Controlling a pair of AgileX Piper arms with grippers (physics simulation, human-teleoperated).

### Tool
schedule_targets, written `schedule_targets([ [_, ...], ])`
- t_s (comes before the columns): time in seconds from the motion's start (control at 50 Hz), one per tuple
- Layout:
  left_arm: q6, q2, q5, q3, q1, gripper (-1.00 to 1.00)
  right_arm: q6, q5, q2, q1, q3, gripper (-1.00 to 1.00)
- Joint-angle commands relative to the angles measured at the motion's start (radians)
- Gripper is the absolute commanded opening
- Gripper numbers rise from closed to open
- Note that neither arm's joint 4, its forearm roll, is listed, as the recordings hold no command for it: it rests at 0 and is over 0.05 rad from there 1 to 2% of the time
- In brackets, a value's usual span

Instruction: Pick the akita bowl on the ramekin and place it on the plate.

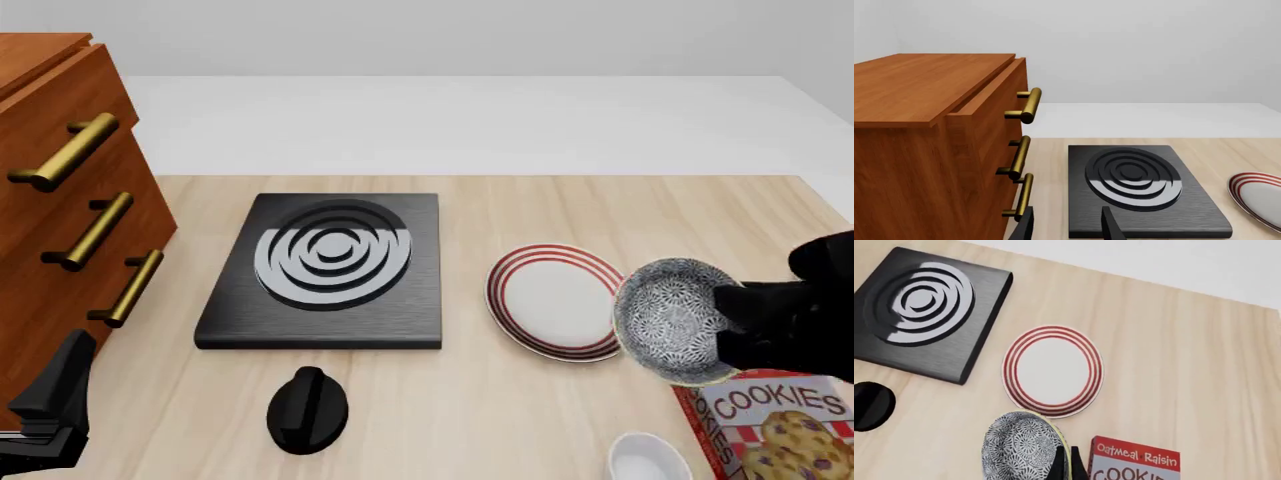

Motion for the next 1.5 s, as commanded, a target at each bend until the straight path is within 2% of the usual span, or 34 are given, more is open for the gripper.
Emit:
schedule_targets([
  [0.02, 0.000, 0.000, 0.000, 0.000, 0.000, 1.00, 0.049, -0.147, 0.190, 0.016, -0.128, -1.00],
  [0.18, 0.000, 0.000, 0.000, 0.000, 0.000, 1.00, 0.090, -0.248, 0.321, 0.037, -0.162, -1.00],
  [0.2, 0.000, 0.000, 0.000, 0.000, 0.000, 1.00, 0.112, -0.264, 0.342, 0.047, -0.166, -1.00],
  [0.24, 0.000, 0.000, 0.000, 0.000, 0.000, 1.00, 0.112, -0.286, 0.370, 0.051, -0.169, -1.00],
  [0.32, 0.000, 0.000, 0.000, 0.000, 0.000, 1.00, 0.165, -0.334, 0.443, 0.071, -0.178, -1.00],
  [0.4, 0.000, 0.000, 0.000, 0.000, 0.000, 1.00, 0.183, -0.362, 0.482, 0.086, -0.185, -1.00],
  [0.42, 0.000, 0.000, 0.000, 0.000, 0.000, 1.00, 0.173, -0.372, 0.493, 0.085, -0.185, -1.00],
  [0.5, 0.000, 0.000, 0.000, 0.000, 0.000, 1.00, 0.229, -0.417, 0.557, 0.098, -0.179, -1.00],
  [0.52, 0.000, 0.000, 0.000, 0.000, 0.000, 1.00, 0.218, -0.425, 0.565, 0.094, -0.180, -1.00],
  [0.62, 0.000, 0.000, 0.000, 0.000, 0.000, 1.00, 0.261, -0.472, 0.637, 0.081, -0.181, -1.00],
  [0.84, 0.000, 0.000, 0.000, 0.000, 0.000, 1.00, 0.298, -0.533, 0.730, 0.055, -0.194, -1.00],
  [0.88, 0.000, 0.000, 0.000, 0.000, 0.000, 1.00, 0.337, -0.557, 0.758, 0.058, -0.188, -1.00],
  [0.92, 0.000, 0.000, 0.000, 0.000, 0.000, 1.00, 0.360, -0.580, 0.781, 0.062, -0.181, -1.00],
  [0.94, 0.000, 0.000, 0.000, 0.000, 0.000, 1.00, 0.352, -0.591, 0.799, 0.052, -0.183, -1.00],
  [1.0, 0.000, 0.000, 0.000, 0.000, 0.000, 1.00, 0.399, -0.624, 0.834, 0.056, -0.169, -1.00],
  [1.26, 0.000, 0.000, 0.000, 0.000, 0.000, 1.00, 0.388, -0.686, 0.938, 0.019, -0.153, -1.00],
  [1.5, 0.000, 0.000, 0.000, 0.000, 0.000, 1.00, 0.380, -0.710, 0.970, -0.004, -0.143, -1.00],
])
